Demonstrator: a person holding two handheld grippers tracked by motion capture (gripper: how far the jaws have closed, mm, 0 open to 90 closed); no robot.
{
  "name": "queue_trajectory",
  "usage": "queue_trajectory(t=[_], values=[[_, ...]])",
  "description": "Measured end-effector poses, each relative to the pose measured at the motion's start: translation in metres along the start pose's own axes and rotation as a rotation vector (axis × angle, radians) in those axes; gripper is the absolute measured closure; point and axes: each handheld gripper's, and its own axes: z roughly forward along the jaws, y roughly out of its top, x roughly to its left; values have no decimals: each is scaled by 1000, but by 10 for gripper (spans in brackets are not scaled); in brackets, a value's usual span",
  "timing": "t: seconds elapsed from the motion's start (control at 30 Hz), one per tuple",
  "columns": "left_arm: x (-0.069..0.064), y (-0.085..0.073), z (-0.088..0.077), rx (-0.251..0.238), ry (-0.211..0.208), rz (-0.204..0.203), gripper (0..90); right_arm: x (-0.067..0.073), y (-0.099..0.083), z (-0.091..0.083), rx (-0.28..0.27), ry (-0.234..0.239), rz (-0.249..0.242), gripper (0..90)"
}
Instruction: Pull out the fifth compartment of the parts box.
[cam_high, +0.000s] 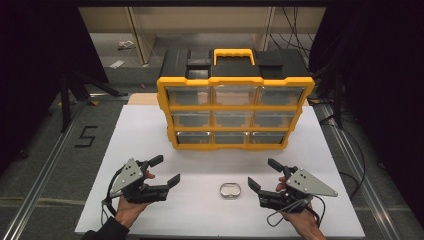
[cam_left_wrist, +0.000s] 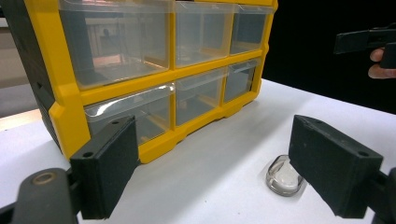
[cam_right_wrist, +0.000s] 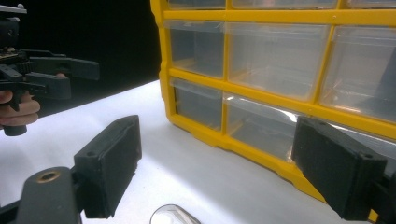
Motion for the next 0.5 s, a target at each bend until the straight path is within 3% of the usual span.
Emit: queue_trajectory(t=[0.5], values=[[-1, 0, 1, 3, -2, 0, 159, 2, 1, 2, -1, -8, -46, 168]])
